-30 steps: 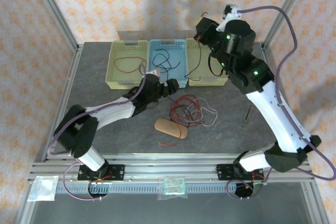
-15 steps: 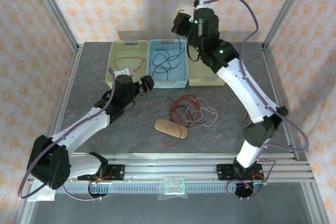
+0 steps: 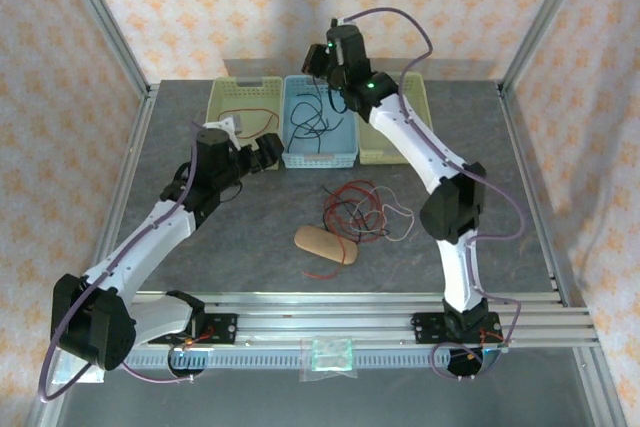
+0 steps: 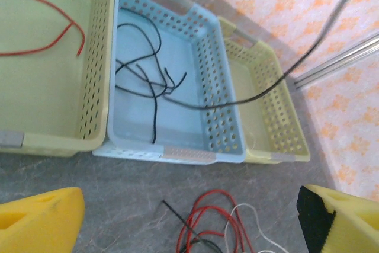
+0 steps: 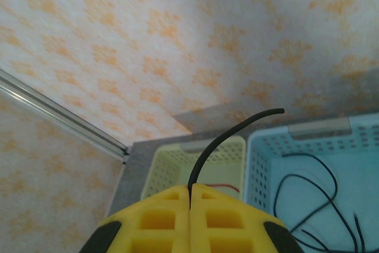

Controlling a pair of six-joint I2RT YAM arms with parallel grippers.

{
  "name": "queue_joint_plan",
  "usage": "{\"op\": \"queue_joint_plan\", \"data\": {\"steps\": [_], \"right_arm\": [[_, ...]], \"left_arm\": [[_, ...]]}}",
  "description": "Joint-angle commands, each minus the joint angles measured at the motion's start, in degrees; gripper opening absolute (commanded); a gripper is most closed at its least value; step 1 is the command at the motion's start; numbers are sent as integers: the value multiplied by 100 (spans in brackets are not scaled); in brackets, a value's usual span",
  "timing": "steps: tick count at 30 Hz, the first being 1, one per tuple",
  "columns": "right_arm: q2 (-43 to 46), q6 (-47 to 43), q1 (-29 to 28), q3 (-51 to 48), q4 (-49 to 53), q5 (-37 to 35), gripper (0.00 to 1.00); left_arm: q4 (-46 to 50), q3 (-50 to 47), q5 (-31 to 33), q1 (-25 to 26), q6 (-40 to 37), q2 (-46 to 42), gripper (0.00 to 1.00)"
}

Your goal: Untangle the cables

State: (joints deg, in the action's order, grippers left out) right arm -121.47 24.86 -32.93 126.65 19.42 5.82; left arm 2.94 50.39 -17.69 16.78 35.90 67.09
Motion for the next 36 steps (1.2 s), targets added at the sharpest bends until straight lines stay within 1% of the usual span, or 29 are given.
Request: {"op": "queue_joint_plan", "data": {"steps": [1,2,5,7,10,12,15,17,20,22,24,27,31,33,36], "right_arm": [[-305,200,73,211,179,42,0],[-423,228,76,231,236,50,0],[-848,314,85,447,603,-4,0],[-1122,389,109,527,824,-80,0],[-1428,478,171,531,905,55,0],[-1586,489,202,544,943,115,2],[-1745,502,225,592,988,235,8],[-1791,494,234,653,1027,257,16],[-1794,497,239,871,1212,190,26],[-1730,455,241,1074,1338,112,39],[-1587,378,240,1158,1399,38,45],[-1265,248,245,1147,1573,-184,47],[-681,36,243,867,1889,-432,47],[-265,-31,243,426,1934,-530,46],[516,-47,243,-621,1778,-615,45]], "left_arm": [[559,438,-120,-78,-197,-105,93],[747,555,0,-78,-362,-80,93],[1064,801,195,-78,-504,-30,93],[1101,865,178,-75,-530,-22,93],[1136,875,134,-69,-531,11,93],[1139,829,128,-60,-506,14,93],[1142,722,99,-34,-480,15,93],[1147,661,116,-17,-462,15,94],[1180,617,254,17,-435,14,99],[1178,623,316,49,-444,21,99],[1149,628,361,104,-446,61,99],[1104,703,435,277,-474,193,99],[971,868,540,702,-581,463,99],[875,944,582,941,-635,615,98],[639,1015,539,1286,-685,856,97]]}}
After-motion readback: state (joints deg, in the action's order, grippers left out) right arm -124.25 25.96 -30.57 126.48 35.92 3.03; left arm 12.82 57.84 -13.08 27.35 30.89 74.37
